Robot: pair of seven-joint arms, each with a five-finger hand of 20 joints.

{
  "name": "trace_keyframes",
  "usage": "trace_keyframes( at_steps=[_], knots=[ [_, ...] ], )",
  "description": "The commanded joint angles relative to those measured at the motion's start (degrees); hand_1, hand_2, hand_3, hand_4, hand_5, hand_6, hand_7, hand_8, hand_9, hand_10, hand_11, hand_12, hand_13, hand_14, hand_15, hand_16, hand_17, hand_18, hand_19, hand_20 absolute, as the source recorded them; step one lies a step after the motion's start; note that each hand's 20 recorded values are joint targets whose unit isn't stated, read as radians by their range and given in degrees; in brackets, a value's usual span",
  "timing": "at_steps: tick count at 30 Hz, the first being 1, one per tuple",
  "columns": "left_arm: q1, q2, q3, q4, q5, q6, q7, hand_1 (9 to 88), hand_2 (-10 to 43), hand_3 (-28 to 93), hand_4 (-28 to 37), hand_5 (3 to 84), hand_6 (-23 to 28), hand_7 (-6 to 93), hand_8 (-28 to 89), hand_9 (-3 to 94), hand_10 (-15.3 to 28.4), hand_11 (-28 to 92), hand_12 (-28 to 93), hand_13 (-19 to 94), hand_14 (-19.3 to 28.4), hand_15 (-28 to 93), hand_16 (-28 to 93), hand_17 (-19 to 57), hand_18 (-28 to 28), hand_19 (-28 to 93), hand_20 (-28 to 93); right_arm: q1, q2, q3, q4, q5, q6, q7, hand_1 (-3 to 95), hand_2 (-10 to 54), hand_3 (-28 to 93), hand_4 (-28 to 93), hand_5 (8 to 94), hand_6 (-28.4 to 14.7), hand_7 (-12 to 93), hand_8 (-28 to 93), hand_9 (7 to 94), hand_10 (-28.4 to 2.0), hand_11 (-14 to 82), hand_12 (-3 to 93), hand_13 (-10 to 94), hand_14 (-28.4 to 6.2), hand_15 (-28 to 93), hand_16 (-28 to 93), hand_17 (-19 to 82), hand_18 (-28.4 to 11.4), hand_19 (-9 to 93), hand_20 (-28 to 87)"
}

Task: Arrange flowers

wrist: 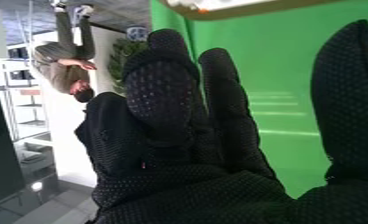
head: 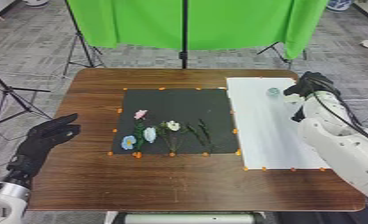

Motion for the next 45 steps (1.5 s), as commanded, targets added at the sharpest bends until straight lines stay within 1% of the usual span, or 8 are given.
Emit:
trace_keyframes(
  at_steps=[1, 11, 15, 19, 23, 29, 38, 45],
  knots=[
    [0.5, -0.82, -0.01, -0.08, 0.37, -0.5, -0.42, 36.8, -7.6, 65, -8.4, 43.2, 5.1, 8.8, -6, 46.2, 13.9, 16, 10, 39, 17.2, 14, -3, 7.7, 14.1, 14, 16, 0.4, -0.8, -1.5, 2.0, -1.5, -0.3, -0.7, 32.6, -9.5, 64, -13, 53.4, -2.1, 11, -7, 63.8, -18.0, 16.2, 22.9, 80, -7.8, 64, 31, 52, -18.6, 93, 51],
    [0.5, -1.21, -0.03, -0.05, 0.43, -0.54, -0.34, 36.9, -7.5, 65, -8.5, 43.2, 5.1, 8.8, -6, 46.3, 14.0, 16, 10, 39, 17.4, 14, -3, 7.7, 14.0, 14, 16, -0.6, -2.1, -3.7, 5.7, -0.7, 0.7, -1.3, 39.0, -9.5, 66, -15, 55.2, 1.1, 14, -8, 65.6, -16.1, 17.7, 22.7, 83, -5.0, 65, 31, 55, -17.5, 93, 52],
    [0.6, -1.26, -0.04, -0.06, 0.42, -0.17, -0.09, 36.9, -7.5, 65, -8.4, 43.2, 5.1, 8.7, -6, 46.3, 13.9, 16, 10, 39, 17.3, 14, -3, 7.6, 14.1, 14, 16, -0.4, -2.2, -5.8, 7.0, -1.2, 6.6, -1.5, 45.2, -9.5, 68, -18, 60.3, 2.9, 18, -11, 68.4, -14.6, 19.6, 22.4, 85, -3.7, 64, 31, 56, -16.7, 93, 52],
    [0.6, -1.51, -0.05, -0.09, 0.51, -0.42, -0.03, 36.9, -7.5, 65, -8.4, 43.3, 5.1, 8.7, -6, 46.2, 14.0, 16, 10, 39, 17.2, 14, -3, 7.6, 14.0, 14, 16, 0.5, -2.5, -7.4, 8.3, -1.4, 11.8, -2.2, 58.1, -9.5, 59, -19, 69.9, 1.9, 20, 0, 78.8, -10.6, 9.0, 35.7, 87, -2.5, 64, 31, 59, -15.9, 93, 54],
    [0.7, -1.58, -0.09, -0.16, 0.49, -0.22, 0.05, 37.0, -7.5, 65, -8.5, 43.3, 5.1, 8.8, -6, 46.3, 13.9, 16, 10, 39, 17.2, 14, -3, 7.6, 14.1, 14, 16, 0.3, -1.8, -6.8, 6.1, -2.8, 15.3, -2.1, 63.3, -9.5, 57, -19, 79.6, 1.0, 20, 3, 86.7, -10.3, 7.3, 38.0, 90, -1.9, 63, 31, 61, -15.3, 93, 54],
    [1.2, -1.56, -0.53, -0.42, 0.44, -0.05, -0.09, 36.9, -7.4, 65, -8.4, 43.2, 5.0, 8.9, -6, 46.2, 13.9, 16, 10, 39, 17.2, 14, -3, 7.4, 14.2, 14, 16, 0.7, 0.2, -3.1, -4.2, -0.7, 17.6, -3.3, 64.3, -9.5, 57, -19, 81.0, 0.7, 19, 4, 88.3, -9.0, 7.4, 38.5, 91, -1.6, 62, 32, 62, -15.0, 93, 54],
    [1.3, -1.28, -0.6, -0.61, 0.37, -0.01, -0.31, 36.9, -7.5, 65, -8.3, 43.2, 5.0, 9.0, -6, 46.2, 13.8, 16, 10, 39, 17.3, 14, -3, 7.3, 14.2, 14, 16, 3.6, -2.3, -2.5, -18.1, 15.4, 16.1, -12.5, 64.1, -9.5, 57, -18, 81.1, 0.4, 19, 5, 88.4, -8.8, 7.2, 39.0, 91, -1.4, 62, 33, 62, -14.8, 93, 54],
    [0.7, -1.13, -0.08, -0.43, 0.49, -0.31, -0.4, 36.9, -7.5, 65, -8.3, 43.1, 5.0, 8.9, -6, 46.2, 13.8, 16, 10, 39, 17.2, 14, -3, 7.1, 14.4, 14, 16, 9.8, -8.1, -10.5, -15.8, 24.6, 6.8, -16.3, 64.3, -9.5, 56, -18, 81.0, 0.3, 18, 6, 88.2, -9.0, 7.0, 39.1, 91, -1.3, 62, 33, 62, -14.6, 93, 54]
  ],
)
